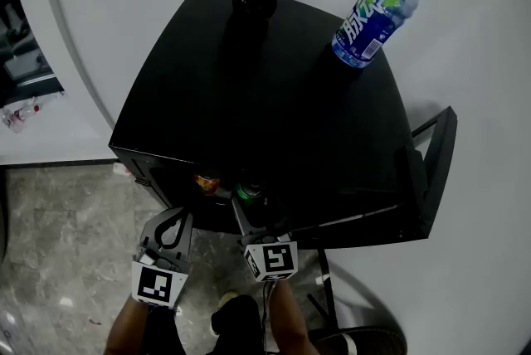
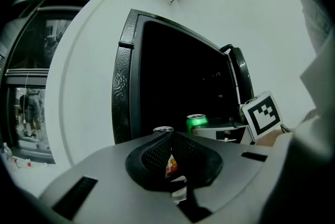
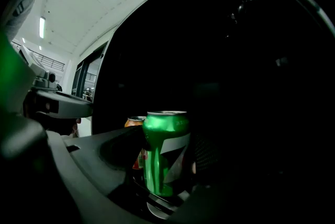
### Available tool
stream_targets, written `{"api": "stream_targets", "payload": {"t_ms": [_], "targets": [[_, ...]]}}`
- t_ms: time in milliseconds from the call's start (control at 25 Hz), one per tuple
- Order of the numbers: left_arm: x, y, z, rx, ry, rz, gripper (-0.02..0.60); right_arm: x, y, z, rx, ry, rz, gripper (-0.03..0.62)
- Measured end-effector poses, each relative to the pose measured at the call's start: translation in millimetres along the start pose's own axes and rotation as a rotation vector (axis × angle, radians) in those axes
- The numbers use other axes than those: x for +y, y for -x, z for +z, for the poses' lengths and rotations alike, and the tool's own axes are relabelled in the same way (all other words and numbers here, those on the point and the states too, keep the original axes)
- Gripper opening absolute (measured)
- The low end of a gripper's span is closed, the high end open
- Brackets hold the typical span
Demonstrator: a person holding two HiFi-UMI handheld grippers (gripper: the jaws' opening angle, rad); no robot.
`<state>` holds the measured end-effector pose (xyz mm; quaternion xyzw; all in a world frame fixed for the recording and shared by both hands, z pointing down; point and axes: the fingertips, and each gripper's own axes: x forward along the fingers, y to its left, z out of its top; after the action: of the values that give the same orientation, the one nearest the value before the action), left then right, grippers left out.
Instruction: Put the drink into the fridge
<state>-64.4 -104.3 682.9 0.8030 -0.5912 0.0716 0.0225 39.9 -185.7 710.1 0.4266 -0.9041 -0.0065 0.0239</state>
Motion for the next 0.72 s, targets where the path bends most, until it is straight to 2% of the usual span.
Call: {"api": "stream_targets", "payload": {"t_ms": [400, 720], "targets": [[6.1, -7.2, -9.8, -0.009, -0.004, 0.028, 0.003, -2.7, -29.1, -24.0, 0.023, -0.025, 0.022, 0.307], [8.6, -5.8, -9.3, -0.01, 0.003, 0.039, 0.003, -2.1, -36.0, -25.4, 0.014, -0.027, 0.022, 0.307]]}}
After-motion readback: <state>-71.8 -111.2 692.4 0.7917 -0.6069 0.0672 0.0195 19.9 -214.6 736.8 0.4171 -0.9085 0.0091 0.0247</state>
